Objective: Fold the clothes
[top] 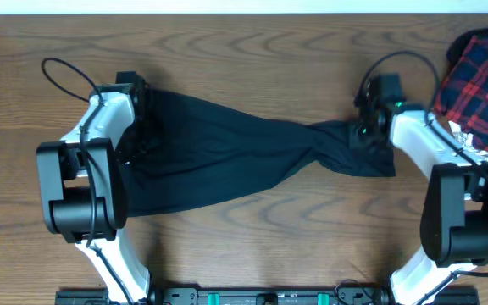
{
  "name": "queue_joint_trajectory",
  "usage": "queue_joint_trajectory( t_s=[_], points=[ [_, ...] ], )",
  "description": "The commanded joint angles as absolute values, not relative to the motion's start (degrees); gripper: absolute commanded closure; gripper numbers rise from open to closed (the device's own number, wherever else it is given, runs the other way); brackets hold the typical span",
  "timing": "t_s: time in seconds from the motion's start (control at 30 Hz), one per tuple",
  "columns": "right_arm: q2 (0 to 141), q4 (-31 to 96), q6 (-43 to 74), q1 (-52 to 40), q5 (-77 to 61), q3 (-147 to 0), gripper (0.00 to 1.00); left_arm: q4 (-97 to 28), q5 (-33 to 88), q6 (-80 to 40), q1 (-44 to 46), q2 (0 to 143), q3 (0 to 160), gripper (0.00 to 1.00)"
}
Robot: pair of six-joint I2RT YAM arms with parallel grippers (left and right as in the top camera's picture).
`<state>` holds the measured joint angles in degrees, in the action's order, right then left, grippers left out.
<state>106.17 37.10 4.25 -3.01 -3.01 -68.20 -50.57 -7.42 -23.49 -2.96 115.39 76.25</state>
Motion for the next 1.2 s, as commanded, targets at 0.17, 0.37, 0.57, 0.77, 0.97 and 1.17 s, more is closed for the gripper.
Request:
queue_joint_trajectory(
  t_s=[0.17, 0.37, 0.57, 0.77, 0.97, 1.17],
  points=[
    [105.1, 49.6, 4.1, -2.0, -2.4, -81.0, 0.7, -51.3, -6.6, -22.5, -2.0, 113.7, 76.0, 0.55],
    [101.1, 57.9, 6.6, 6.8, -17.7, -81.7, 0.63, -51.5, -6.6, -22.5, -2.0, 113.7, 76.0, 0.51],
    [100.4, 65.4, -2.5, 17.9, -27.6, -81.0, 0.46, -51.3, -6.6, -22.6, -2.0, 113.7, 76.0, 0.51],
    [100.4, 70.9, -14.1, 19.3, -31.7, -77.8, 0.36, -51.0, -6.6, -22.8, -2.0, 113.7, 76.0, 0.5],
    [100.4, 69.0, -17.4, 18.4, -31.0, -71.3, 0.36, -51.1, -6.6, -22.8, -2.0, 113.7, 76.0, 0.5],
    [100.4, 62.2, -18.9, 18.0, -32.8, -63.1, 0.37, -51.0, -6.6, -22.8, -2.0, 113.7, 76.0, 0.5]
  ],
)
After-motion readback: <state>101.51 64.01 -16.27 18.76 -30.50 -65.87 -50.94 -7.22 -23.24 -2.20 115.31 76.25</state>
